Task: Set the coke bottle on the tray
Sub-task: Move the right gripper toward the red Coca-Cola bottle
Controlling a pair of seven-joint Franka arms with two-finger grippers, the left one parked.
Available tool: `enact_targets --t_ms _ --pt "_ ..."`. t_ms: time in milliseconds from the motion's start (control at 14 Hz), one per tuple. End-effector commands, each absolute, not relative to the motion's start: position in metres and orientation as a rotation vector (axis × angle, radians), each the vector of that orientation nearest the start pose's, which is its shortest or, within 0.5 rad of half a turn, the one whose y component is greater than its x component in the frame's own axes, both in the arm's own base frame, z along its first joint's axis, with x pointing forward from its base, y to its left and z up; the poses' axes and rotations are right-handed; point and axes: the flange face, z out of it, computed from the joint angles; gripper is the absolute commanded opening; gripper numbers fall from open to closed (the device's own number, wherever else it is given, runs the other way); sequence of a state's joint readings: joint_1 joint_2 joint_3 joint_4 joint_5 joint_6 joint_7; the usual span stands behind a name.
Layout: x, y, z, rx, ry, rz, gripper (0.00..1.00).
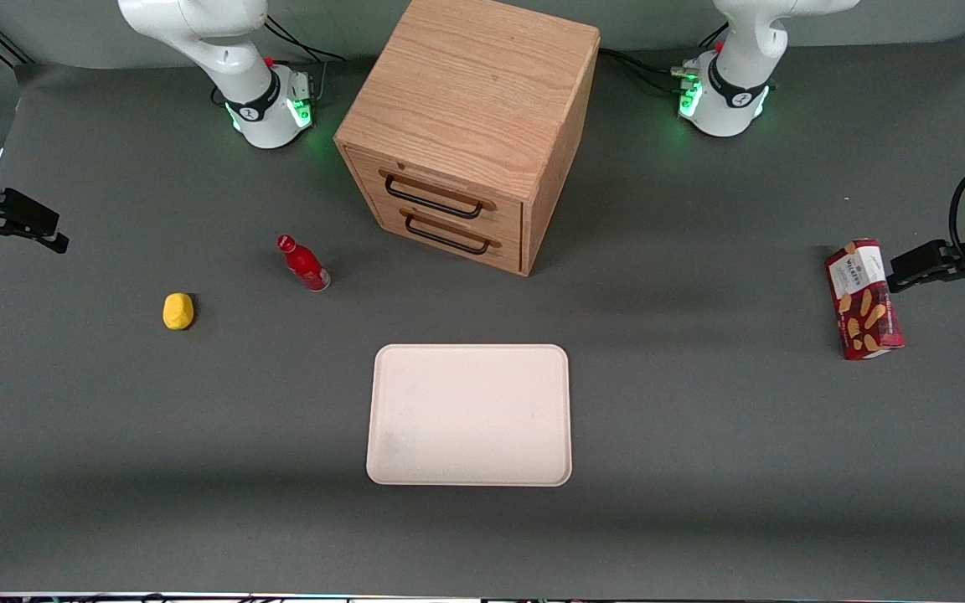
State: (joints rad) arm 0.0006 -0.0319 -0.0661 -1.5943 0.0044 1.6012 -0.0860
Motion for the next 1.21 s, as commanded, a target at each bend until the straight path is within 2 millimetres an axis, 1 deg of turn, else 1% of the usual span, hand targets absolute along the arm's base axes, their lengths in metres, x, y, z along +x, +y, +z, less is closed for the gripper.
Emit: enact_targets --t_ms 0,500,1143 --pt "0.5456 -0.0384 0.6409 -3.126 -0.007 -0.057 1.00" --pt "0.5488 -0.0374 0.6433 -3.126 0.002 -0.069 1.00" --pt "0.5493 -0.0369 0.6418 -3.129 -0.017 -0.064 1.00"
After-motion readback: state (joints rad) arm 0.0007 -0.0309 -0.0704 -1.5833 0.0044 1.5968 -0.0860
